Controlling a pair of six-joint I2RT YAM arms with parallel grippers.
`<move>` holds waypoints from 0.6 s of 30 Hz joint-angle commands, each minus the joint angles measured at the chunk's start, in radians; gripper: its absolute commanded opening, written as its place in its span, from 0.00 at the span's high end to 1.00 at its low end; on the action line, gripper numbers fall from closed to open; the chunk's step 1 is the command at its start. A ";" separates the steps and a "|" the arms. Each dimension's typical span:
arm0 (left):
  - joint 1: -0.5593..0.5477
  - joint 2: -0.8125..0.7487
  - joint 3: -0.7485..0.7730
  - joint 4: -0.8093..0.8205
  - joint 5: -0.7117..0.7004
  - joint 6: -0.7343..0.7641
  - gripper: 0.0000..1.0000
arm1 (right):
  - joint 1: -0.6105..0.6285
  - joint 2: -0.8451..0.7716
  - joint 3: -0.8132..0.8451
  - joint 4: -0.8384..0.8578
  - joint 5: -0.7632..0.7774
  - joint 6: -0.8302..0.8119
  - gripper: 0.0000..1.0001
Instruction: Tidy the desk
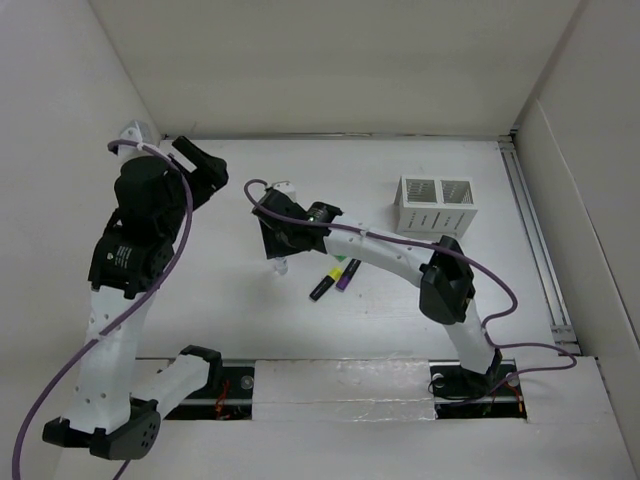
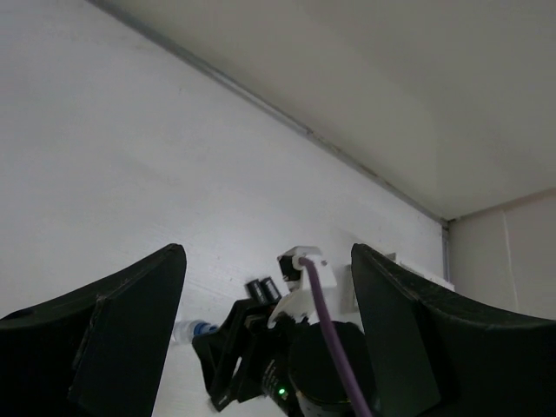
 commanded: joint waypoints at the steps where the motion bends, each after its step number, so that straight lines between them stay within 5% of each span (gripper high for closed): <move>1: 0.005 -0.005 0.141 0.012 -0.082 0.016 0.27 | 0.011 0.009 0.060 0.008 0.027 -0.001 0.49; 18: 0.005 -0.036 0.169 0.007 -0.077 0.021 0.27 | 0.011 0.069 0.095 -0.018 0.037 0.008 0.49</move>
